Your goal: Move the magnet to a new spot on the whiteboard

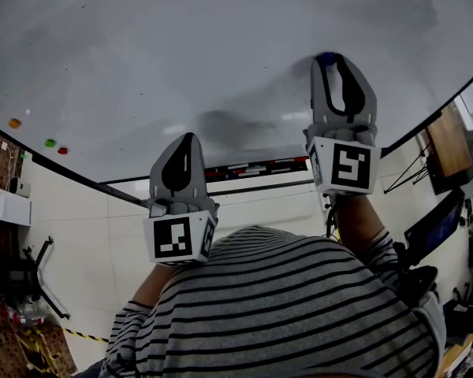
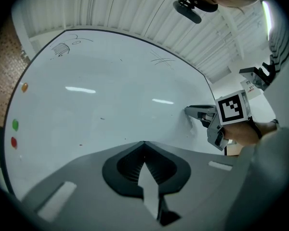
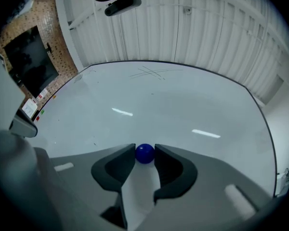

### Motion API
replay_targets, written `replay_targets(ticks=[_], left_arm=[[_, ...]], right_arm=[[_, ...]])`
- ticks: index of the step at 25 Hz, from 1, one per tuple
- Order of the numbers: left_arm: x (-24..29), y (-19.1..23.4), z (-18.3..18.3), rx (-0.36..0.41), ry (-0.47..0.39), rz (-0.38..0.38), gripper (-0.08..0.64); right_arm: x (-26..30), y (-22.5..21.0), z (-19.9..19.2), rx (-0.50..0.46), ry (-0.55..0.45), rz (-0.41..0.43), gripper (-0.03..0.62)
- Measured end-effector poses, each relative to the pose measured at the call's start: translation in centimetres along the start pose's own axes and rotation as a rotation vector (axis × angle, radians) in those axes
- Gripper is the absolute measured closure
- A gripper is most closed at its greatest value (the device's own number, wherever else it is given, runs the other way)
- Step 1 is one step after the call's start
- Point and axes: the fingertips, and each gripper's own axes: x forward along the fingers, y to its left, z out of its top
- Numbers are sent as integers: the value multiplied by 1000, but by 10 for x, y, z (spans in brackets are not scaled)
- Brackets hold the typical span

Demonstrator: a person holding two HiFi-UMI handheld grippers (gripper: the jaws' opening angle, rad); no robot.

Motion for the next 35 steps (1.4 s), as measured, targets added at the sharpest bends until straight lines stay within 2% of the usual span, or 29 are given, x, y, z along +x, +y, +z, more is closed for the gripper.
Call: replay_targets(ticks=[5, 8, 11, 24, 35], left_arm=[[-8, -4, 2, 1, -17, 0, 545], [-17, -5, 1, -5, -16, 12, 545], [-27, -13, 3, -3, -19, 14, 545], [-102, -114, 3, -10, -34, -36, 545], [-156, -157, 19, 17, -56, -42, 545]], right_arm=[[-6, -2, -7, 9, 21, 4, 472], [-23, 0, 4, -8, -3, 20, 472], [-47, 4, 18, 19, -13, 49, 471], [-187, -8, 43, 140, 34, 131, 471], [-247, -9, 74, 164, 18, 174, 471]])
